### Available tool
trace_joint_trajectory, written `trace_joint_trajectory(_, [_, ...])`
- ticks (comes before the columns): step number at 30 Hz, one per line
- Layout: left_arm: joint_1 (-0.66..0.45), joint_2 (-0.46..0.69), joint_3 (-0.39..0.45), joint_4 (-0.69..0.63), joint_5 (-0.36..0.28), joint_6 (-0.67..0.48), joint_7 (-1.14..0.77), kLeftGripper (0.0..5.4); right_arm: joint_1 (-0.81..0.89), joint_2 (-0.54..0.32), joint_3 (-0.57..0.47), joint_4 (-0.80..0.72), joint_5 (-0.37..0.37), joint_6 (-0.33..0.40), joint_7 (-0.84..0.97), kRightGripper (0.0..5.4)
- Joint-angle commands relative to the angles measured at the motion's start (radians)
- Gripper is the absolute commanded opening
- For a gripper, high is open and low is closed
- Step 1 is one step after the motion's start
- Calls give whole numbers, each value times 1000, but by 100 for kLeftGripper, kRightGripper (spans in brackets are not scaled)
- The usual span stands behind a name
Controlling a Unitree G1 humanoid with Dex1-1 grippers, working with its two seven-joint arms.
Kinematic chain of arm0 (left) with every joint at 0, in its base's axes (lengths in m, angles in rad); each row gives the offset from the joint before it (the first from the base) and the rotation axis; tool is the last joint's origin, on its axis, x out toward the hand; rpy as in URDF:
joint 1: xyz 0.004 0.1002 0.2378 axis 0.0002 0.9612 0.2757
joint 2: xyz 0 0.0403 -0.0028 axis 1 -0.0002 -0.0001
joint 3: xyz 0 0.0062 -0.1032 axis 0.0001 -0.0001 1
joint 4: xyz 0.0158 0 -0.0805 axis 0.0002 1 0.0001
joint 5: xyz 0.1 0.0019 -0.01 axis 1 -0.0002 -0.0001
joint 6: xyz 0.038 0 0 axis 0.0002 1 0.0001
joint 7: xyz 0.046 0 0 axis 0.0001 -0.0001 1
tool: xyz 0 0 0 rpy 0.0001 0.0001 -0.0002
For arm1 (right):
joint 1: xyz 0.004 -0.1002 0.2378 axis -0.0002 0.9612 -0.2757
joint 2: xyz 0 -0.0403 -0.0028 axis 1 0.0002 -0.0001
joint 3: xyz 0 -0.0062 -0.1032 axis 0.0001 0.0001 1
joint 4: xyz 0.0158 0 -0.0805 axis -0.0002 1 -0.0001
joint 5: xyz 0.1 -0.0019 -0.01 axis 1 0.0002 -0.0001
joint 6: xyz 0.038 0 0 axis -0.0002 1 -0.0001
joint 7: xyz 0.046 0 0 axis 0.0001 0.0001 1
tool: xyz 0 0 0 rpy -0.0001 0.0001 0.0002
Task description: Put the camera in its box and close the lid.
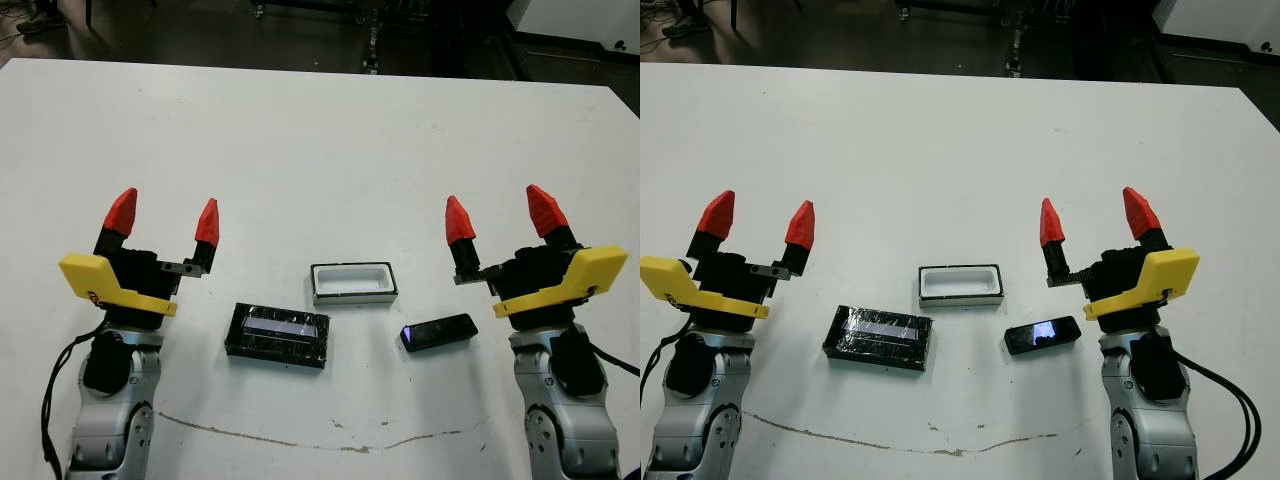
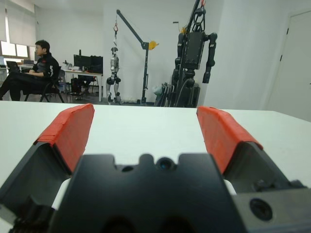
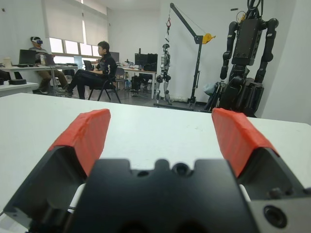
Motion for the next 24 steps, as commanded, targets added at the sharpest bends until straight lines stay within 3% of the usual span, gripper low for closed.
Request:
trace_joint_trajectory(1, [-4, -4, -1, 11, 7, 1, 6, 538, 3, -11, -3, 3, -1, 0, -2, 540])
trace_joint_trajectory(9, [0, -11, -4, 6, -5, 5, 3, 538, 6, -18, 6, 7, -10, -1, 4, 540])
trace_joint_trajectory(13, [0, -9, -8, 5, -1, 6, 2, 538, 1, -63, -14, -7, 28, 35, 46, 540])
trace_joint_trajectory(16, [0, -10, -6, 0, 1, 10, 9, 538, -23, -143, -40, -21, 61, 85, 105, 540])
trace_joint_trajectory(19, [1, -9, -2, 4, 4, 3, 10, 538, -81, -275, -77, -5, 105, 148, 213, 540])
trace_joint_trajectory(24, [-1, -11, -4, 1, 0, 11, 13, 538, -241, -530, -116, 180, 216, 206, 549, 540])
